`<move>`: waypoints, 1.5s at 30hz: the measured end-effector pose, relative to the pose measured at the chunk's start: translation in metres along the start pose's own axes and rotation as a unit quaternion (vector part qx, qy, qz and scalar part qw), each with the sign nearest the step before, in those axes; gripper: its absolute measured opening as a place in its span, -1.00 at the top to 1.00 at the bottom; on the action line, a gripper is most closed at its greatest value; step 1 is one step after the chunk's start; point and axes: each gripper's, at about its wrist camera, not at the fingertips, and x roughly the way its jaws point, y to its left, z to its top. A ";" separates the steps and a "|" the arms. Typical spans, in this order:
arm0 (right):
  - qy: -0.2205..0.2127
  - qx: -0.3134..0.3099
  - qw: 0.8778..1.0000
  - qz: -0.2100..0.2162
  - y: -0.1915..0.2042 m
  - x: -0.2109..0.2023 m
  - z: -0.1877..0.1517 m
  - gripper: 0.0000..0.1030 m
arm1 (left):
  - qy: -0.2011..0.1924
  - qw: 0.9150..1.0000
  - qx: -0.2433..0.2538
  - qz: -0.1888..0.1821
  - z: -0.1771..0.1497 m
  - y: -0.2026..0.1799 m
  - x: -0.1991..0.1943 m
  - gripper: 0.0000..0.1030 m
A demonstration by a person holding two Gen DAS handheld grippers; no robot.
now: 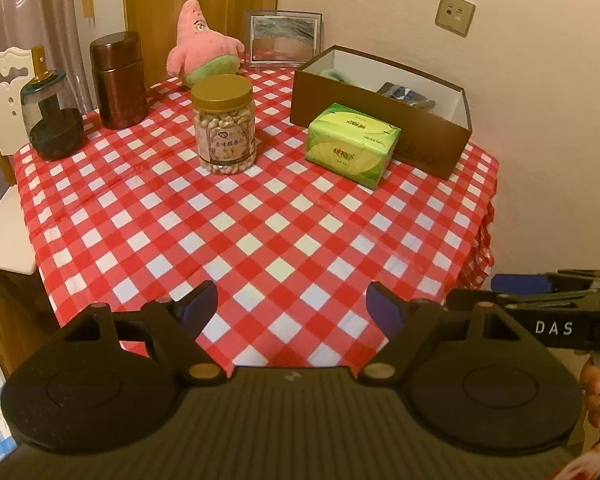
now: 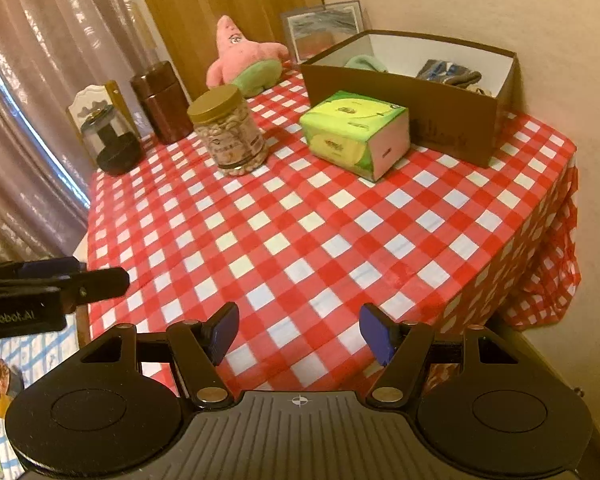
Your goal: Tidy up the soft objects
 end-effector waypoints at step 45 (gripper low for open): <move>-0.003 -0.004 1.000 0.002 0.008 -0.013 -0.008 -0.29 | 0.005 1.000 0.007 -0.006 -0.012 -0.002 -0.004 -0.54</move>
